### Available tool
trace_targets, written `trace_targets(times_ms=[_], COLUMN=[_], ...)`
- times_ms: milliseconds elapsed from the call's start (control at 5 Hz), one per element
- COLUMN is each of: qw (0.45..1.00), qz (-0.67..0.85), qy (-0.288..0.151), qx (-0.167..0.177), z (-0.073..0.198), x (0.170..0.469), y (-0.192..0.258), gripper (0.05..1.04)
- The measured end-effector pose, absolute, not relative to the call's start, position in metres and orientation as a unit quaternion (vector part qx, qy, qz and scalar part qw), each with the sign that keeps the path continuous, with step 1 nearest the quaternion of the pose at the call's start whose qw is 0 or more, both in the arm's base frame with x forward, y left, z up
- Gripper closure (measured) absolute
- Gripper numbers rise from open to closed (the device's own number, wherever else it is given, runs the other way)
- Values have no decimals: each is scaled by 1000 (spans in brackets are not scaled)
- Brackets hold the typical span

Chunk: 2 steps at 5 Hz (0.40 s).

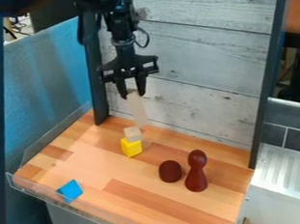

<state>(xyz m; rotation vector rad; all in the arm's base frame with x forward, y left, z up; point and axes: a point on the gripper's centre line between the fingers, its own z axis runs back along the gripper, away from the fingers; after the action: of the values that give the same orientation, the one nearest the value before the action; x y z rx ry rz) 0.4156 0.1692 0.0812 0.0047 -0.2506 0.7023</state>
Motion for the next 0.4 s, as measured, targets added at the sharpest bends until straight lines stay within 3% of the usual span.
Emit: trace_targets(times_ms=[400], qw=[933], qz=[336], qy=[-126], qx=[31], z=[84], x=[418], y=[169], gripper=[675])
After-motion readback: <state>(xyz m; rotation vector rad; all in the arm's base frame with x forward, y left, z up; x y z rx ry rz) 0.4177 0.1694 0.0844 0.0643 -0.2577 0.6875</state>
